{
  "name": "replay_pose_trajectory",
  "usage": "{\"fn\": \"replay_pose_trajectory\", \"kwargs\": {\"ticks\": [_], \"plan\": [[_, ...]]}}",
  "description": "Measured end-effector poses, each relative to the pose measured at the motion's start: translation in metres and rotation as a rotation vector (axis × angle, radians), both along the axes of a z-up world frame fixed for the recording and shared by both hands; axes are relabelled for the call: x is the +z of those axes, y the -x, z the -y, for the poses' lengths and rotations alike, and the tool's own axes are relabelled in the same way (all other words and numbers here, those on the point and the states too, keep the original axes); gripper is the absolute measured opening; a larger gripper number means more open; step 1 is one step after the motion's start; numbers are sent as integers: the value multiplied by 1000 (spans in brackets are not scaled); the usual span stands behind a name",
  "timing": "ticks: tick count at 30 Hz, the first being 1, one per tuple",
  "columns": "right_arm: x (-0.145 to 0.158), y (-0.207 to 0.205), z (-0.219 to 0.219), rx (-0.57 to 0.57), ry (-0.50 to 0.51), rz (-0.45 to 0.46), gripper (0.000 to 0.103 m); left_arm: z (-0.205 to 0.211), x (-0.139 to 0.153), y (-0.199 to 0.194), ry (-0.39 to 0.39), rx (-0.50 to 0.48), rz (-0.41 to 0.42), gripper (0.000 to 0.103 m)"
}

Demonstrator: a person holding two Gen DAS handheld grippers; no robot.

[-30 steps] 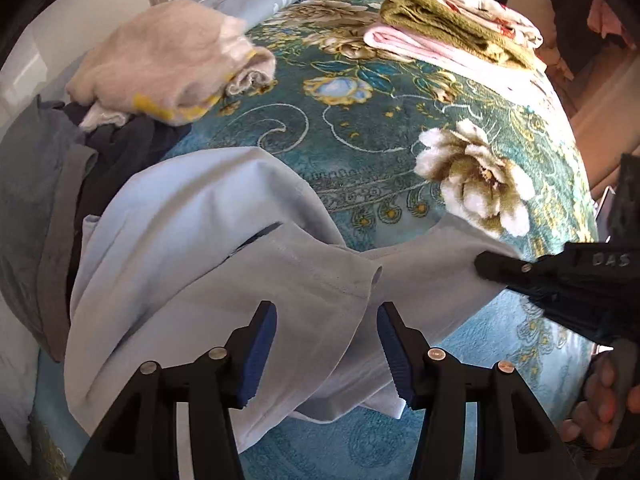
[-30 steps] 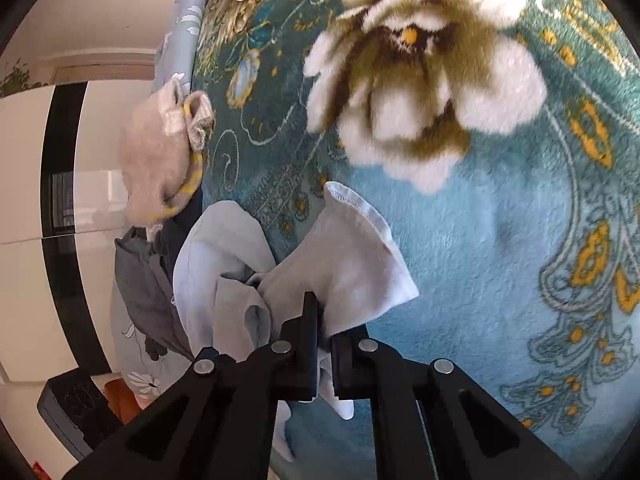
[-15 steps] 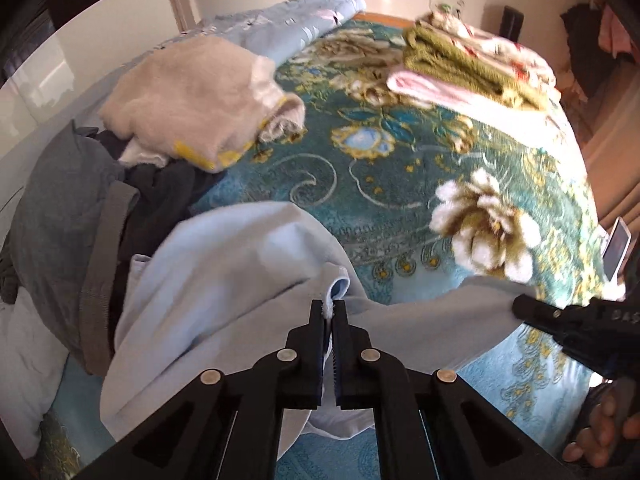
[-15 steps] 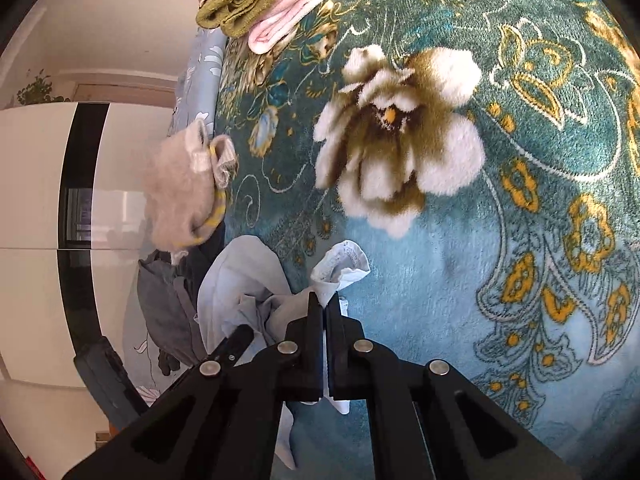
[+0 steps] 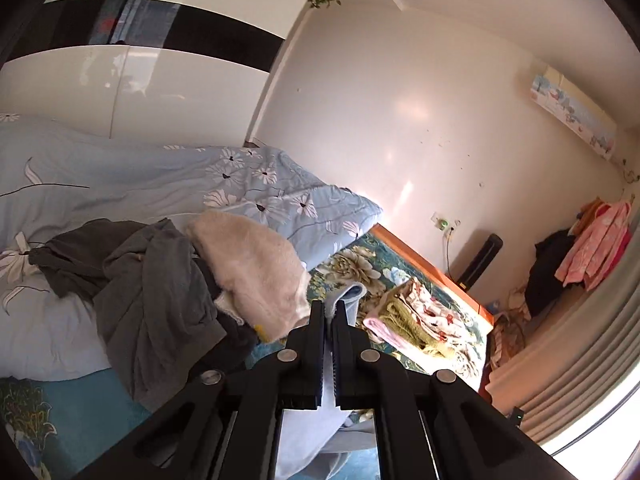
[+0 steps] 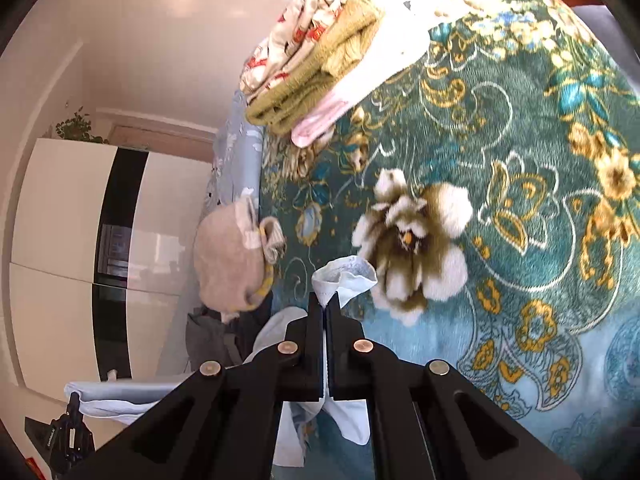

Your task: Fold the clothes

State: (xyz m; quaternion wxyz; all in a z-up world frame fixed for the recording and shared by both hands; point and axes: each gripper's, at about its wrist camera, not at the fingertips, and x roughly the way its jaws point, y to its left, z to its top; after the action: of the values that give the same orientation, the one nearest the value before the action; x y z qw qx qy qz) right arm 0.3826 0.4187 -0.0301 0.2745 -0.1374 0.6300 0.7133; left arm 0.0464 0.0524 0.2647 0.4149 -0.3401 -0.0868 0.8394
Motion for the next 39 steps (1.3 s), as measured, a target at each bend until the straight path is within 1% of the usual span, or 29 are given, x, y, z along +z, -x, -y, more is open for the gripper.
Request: {"fn": "replay_pose_trajectory", "kwargs": {"ticks": [3,6,7,9,10,11,12,13,15,16,17,18,19,20,21,22,23,24,25,27,29,30,32,33,36,37,39], "plan": [[21,-23,-9,-45,-64,-3,1,36,-21,-1,119,93,-35,3],[29,-43,-15,-77,-97,24,1,83,-98,13,335,224,100,3],[26,-46,-14,-77,-92,38,1,105,-131,18,401,285,173,3],[15,-45,-11,-64,-69,62,1,153,-197,21,490,428,350,3],[9,-45,-9,-57,-58,74,1,176,-226,18,512,492,437,3],[4,-45,-7,-51,-47,86,1,193,-250,14,537,541,497,3],[-2,-44,-5,-44,-35,98,1,207,-270,7,568,575,544,3],[-7,-44,-4,-37,-24,110,1,214,-286,0,600,587,582,3],[-18,-44,0,-24,-1,135,1,214,-302,-7,662,581,596,3],[-24,-43,2,-17,10,147,1,208,-304,-7,677,559,589,3],[-29,-43,4,-11,21,159,1,201,-301,-7,698,540,562,7],[-35,-43,5,-4,33,171,1,194,-298,-8,720,521,535,7],[-40,-43,7,3,44,183,1,187,-291,-7,747,504,496,7],[-46,-42,9,9,55,195,1,178,-282,-5,774,493,454,12],[-49,-41,11,18,61,205,1,168,-273,-2,801,483,412,17],[-51,-39,13,28,63,213,1,157,-262,-3,820,471,352,29],[-53,-37,15,37,64,219,1,139,-252,-6,834,437,282,41],[-54,-36,17,46,65,225,1,121,-242,-9,848,402,212,49],[-56,-34,19,56,68,233,1,101,-236,-16,837,322,142,59],[-61,-29,24,82,75,248,1,49,-234,-35,829,140,28,62],[-65,-23,29,113,80,257,1,-6,-248,-60,806,-47,-15,62],[-66,-19,32,129,81,263,1,-32,-257,-73,785,-138,-7,62],[-68,-14,37,155,80,273,1,-85,-270,-96,729,-285,33,62],[-69,-14,39,157,81,277,1,-108,-275,-106,695,-335,60,62],[-71,-15,43,166,82,288,1,-167,-295,-124,653,-425,126,62],[-72,-17,44,164,86,289,2,-181,-304,-125,682,-427,140,62],[-75,-21,45,155,101,294,2,-195,-316,-122,702,-402,186,62]]}}
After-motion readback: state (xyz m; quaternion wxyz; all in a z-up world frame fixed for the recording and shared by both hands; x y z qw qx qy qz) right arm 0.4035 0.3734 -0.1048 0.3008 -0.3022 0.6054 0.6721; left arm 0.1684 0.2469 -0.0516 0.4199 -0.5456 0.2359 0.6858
